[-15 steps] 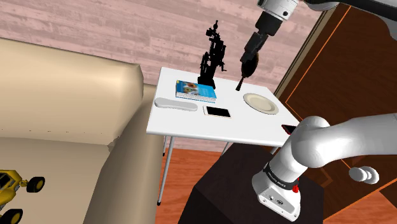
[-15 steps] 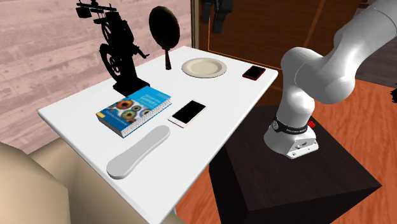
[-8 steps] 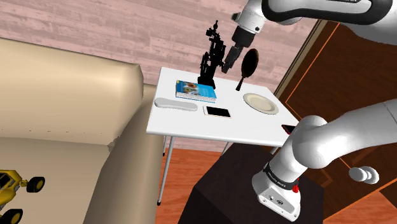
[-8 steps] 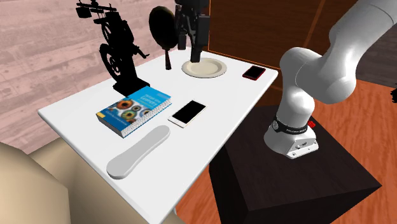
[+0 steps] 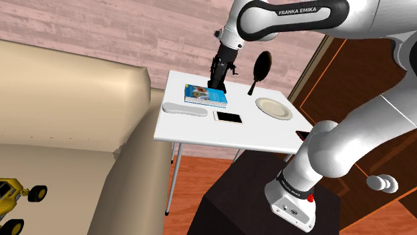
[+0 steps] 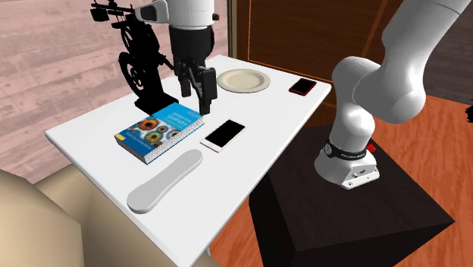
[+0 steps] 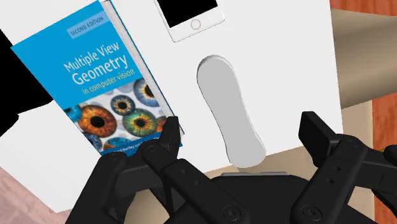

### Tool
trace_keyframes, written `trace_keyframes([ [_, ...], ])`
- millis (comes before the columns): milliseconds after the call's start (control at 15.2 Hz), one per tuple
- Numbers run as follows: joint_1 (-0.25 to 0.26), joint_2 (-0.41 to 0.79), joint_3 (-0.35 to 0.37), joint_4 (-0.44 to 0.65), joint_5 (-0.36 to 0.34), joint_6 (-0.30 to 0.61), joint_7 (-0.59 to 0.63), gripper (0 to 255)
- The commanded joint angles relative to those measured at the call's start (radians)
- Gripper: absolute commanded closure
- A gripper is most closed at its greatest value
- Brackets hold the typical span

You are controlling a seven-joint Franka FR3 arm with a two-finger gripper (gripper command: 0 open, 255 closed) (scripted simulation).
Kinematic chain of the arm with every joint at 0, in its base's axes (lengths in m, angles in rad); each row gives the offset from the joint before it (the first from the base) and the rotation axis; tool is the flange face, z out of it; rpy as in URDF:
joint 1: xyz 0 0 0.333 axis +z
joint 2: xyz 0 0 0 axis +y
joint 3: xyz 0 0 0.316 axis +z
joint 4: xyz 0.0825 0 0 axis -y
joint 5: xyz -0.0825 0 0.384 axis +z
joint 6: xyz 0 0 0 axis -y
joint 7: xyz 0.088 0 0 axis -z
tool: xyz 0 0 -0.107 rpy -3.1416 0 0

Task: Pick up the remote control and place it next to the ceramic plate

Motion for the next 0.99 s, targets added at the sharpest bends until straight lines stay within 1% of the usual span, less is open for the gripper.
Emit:
trace_keyframes([
  [0,0.012,0.072,-0.001,0.016,0.003,0.045,-0.04,0],
  [330,0.039,0.248,0.01,0.08,0.01,0.127,-0.125,0],
  [660,0.06,0.425,0.03,0.164,0.011,0.19,-0.202,0],
  [726,0.063,0.45,0.033,0.178,0.011,0.198,-0.212,0],
  [924,0.063,0.47,0.034,0.161,0.012,0.235,-0.213,0],
])
